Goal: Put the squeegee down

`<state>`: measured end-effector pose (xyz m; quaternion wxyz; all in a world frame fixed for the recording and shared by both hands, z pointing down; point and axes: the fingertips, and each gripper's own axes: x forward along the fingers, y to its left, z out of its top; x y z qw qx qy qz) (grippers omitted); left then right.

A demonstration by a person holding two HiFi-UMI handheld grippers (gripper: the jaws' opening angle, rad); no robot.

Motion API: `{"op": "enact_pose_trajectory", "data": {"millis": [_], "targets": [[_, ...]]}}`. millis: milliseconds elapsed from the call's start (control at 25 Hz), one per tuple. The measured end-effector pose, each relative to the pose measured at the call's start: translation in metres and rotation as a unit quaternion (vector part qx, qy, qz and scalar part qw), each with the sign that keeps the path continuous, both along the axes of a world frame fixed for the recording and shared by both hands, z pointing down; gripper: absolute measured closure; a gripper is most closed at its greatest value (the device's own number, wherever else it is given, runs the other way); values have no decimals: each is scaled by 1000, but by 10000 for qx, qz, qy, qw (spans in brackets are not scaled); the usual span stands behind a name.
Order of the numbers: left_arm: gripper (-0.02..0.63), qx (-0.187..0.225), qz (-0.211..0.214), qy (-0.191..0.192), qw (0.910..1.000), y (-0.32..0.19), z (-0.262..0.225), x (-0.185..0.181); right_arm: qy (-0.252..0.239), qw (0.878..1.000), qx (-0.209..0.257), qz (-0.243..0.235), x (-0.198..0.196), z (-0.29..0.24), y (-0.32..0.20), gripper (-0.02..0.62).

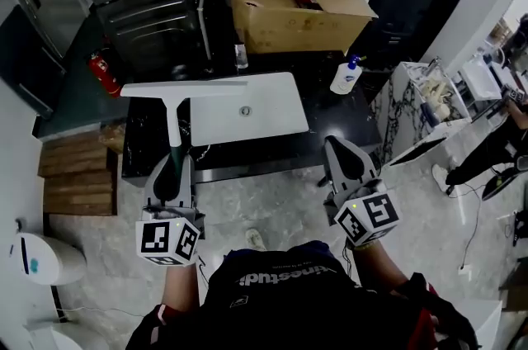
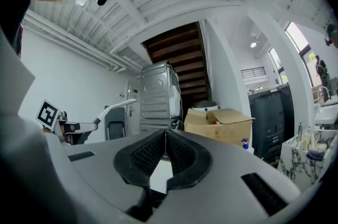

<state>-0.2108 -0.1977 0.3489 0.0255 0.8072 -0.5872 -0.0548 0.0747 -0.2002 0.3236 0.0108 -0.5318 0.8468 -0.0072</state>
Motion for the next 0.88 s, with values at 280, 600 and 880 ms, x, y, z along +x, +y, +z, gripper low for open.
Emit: {"op": "enact_pose_trajectory", "data": {"millis": [280,600,880], "targets": [[507,31,44,27,10000,-40,3,-14,-108,9995,147,245,-8,-6,-39,555],[507,-222,97,31,9997,-64,15,-3,-245,9995,44,169,-2,-4,-67,555],[506,-303,122,-15,9995,-81,21,17,-295,9995,20,77,10,-1,-84,555]]}}
